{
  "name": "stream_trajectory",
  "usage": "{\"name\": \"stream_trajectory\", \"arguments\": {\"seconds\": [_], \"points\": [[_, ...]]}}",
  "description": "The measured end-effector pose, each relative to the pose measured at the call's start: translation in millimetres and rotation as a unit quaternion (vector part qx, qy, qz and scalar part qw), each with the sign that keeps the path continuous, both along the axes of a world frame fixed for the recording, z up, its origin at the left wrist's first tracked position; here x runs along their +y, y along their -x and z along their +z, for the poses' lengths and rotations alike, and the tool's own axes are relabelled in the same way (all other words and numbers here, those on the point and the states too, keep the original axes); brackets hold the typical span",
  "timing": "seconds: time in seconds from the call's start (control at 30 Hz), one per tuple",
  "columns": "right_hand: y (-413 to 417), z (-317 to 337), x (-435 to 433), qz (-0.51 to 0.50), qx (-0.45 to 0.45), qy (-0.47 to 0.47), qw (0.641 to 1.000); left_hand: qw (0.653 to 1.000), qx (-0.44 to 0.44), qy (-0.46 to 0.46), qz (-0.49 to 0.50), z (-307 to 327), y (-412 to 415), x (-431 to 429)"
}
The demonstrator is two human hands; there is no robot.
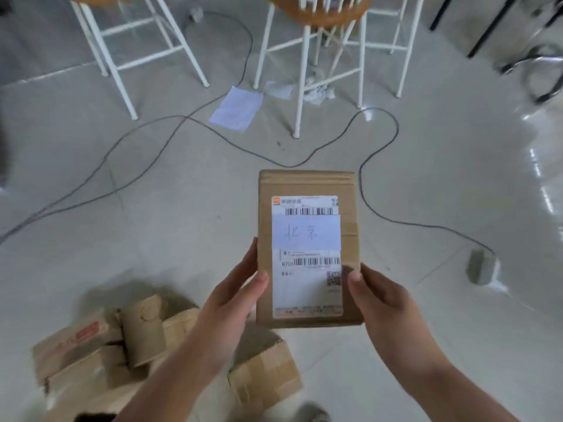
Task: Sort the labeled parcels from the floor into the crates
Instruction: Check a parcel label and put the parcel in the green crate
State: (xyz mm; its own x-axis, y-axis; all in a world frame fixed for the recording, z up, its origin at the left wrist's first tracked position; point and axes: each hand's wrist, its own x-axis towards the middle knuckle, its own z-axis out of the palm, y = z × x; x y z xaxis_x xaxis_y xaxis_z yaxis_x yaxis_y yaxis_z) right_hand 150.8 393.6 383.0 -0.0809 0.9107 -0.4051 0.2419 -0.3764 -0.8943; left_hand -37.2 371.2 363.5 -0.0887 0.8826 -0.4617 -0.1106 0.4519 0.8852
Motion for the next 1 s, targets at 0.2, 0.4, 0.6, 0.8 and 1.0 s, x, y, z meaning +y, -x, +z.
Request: {"name": "stream_trajectory", "arguments": {"seconds": [0.2,0.4,0.6,0.8,1.0], "points": [[-28.6,227.0,-65.5,-0.033,-0.048,-0.04,0.998,0.994,0.01,-0.029,-0.108,225.7,-19.4,-46.5],[-37.4,348.5,-164.4,-0.152,-0.029,-0.037,0.987,0.964,0.062,-0.105,-0.236,338.0,-22.9,-105.3],[-37.6,386.8,-260.3,-0.287,0.025,-0.074,0.955,0.926,0.037,-0.173,-0.333,384.0,-41.8,-142.3],[-66.1,407.4,-368.2,-0.423,0.034,-0.115,0.898,0.853,-0.008,-0.208,-0.48,404.6,-113.1,-196.8],[-95.3,425.3,-516.0,-0.577,0.021,-0.151,0.802,0.758,-0.048,-0.232,-0.608,413.1,-211.1,-308.0]]}}
